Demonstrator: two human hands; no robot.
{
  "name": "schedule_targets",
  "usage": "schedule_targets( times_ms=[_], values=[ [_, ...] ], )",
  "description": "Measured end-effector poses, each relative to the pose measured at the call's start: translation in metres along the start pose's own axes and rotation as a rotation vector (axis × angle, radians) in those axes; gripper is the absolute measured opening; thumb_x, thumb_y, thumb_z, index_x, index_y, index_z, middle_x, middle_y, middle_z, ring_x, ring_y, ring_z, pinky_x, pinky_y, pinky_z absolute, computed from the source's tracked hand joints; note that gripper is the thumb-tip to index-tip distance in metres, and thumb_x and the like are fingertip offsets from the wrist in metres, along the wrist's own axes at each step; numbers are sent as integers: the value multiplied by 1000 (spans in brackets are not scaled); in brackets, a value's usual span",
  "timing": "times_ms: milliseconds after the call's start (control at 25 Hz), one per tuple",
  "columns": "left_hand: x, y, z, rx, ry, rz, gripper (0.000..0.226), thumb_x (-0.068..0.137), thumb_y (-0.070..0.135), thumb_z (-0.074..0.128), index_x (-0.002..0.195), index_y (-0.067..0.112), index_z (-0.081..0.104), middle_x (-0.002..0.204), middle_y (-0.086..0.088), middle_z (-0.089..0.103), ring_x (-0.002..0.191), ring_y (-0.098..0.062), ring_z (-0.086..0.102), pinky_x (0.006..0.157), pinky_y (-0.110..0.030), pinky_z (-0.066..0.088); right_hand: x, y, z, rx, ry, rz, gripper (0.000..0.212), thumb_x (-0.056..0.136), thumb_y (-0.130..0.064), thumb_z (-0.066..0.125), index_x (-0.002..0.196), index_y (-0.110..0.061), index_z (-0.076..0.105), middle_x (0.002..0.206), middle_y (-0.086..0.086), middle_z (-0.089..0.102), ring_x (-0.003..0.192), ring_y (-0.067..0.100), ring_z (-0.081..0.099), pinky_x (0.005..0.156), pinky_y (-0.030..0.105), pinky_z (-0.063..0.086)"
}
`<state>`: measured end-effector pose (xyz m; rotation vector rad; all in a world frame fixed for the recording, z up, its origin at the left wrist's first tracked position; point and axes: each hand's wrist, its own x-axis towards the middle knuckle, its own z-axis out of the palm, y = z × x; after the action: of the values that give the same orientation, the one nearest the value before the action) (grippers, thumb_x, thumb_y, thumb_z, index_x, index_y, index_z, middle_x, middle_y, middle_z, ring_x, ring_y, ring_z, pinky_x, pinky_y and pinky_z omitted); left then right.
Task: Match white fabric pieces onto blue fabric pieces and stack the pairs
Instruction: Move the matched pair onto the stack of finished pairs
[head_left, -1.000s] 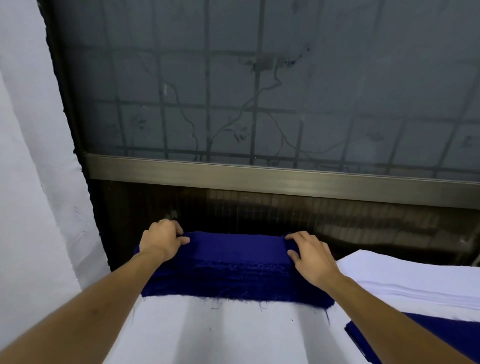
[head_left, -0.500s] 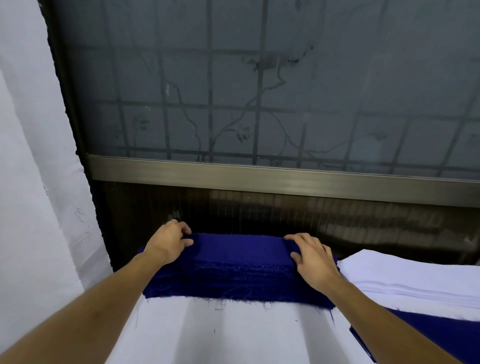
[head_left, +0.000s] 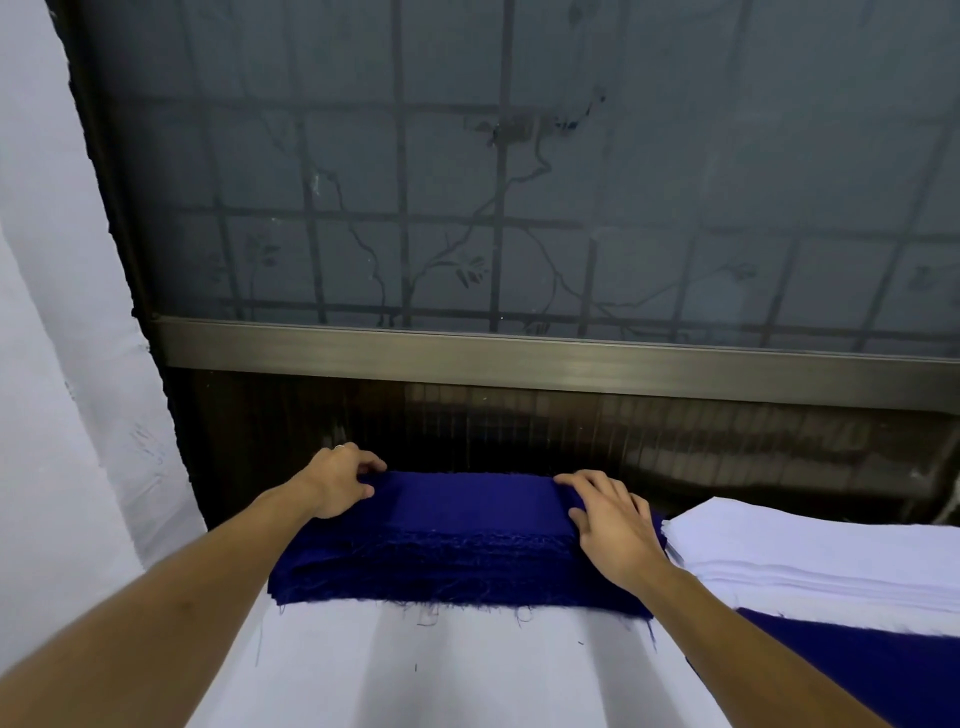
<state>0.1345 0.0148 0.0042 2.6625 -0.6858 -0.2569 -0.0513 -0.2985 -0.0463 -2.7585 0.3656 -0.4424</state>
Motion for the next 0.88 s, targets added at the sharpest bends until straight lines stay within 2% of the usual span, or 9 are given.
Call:
schedule_targets(
  times_ms=[80, 160, 280, 360, 400, 520, 640, 760, 880],
  values=[
    [2, 2, 0, 17, -30, 14, 38, 99, 11, 59, 135, 24, 59, 139, -1, 53, 131, -20, 49, 116, -40, 39, 0, 0, 0, -2, -2, 0, 46, 105, -24, 44, 147, -41, 37, 154, -13, 35, 144, 12, 28, 121, 41, 15],
    [0, 2, 2, 22, 29, 32, 34, 97, 13, 63, 127, 28, 61, 133, 3, 55, 124, -17, 53, 111, -39, 44, 0, 0, 0, -4, -6, 5, 46, 105, -25, 43, 148, -41, 36, 154, -13, 34, 144, 13, 27, 122, 42, 15],
    [-6, 0, 7, 52, 195, 66, 23, 92, 23, 71, 108, 36, 61, 114, 13, 55, 108, -11, 56, 93, -34, 51, -1, -1, -1, -7, -12, 9, 46, 106, -25, 43, 148, -41, 35, 155, -12, 34, 144, 13, 27, 122, 42, 14],
    [-11, 0, 9, 103, 335, 94, 17, 89, 34, 74, 92, 37, 58, 103, 15, 55, 100, -10, 56, 79, -28, 49, -1, -2, -1, -12, -14, 12, 45, 106, -26, 42, 148, -41, 35, 155, -12, 33, 144, 13, 27, 122, 42, 14],
    [-13, 1, 9, 143, 390, 109, 17, 88, 37, 74, 88, 36, 57, 100, 14, 56, 99, -10, 55, 77, -28, 48, -1, -2, -1, -14, -15, 14, 45, 106, -26, 42, 148, -41, 35, 155, -12, 33, 144, 13, 27, 122, 43, 14],
    [-15, 4, 11, 303, 459, 158, 14, 92, 43, 67, 86, 36, 57, 101, 14, 57, 104, -12, 50, 86, -31, 46, -2, -2, -1, -18, -13, 14, 45, 106, -26, 41, 148, -41, 35, 155, -12, 34, 144, 14, 28, 122, 43, 15],
    [-16, 6, 8, 410, 440, 158, 11, 98, 47, 57, 98, 38, 63, 110, 15, 59, 113, -13, 47, 96, -35, 40, -1, -2, 0, -25, -10, 17, 46, 106, -26, 41, 149, -41, 34, 155, -12, 34, 144, 14, 28, 122, 42, 16],
    [-16, 6, 7, 473, 460, 141, 19, 101, 45, 52, 112, 40, 67, 116, 16, 62, 119, -13, 47, 98, -36, 37, -1, -2, 0, -27, -13, 25, 45, 106, -27, 41, 149, -42, 34, 155, -12, 34, 144, 14, 29, 122, 43, 16],
    [-20, 7, 9, 429, 544, 134, 11, 98, 43, 58, 104, 40, 66, 107, 16, 65, 113, -12, 51, 95, -35, 36, -2, -2, 1, -33, -16, 27, 45, 107, -27, 40, 149, -42, 34, 155, -12, 33, 144, 14, 28, 122, 43, 15]
  ],
)
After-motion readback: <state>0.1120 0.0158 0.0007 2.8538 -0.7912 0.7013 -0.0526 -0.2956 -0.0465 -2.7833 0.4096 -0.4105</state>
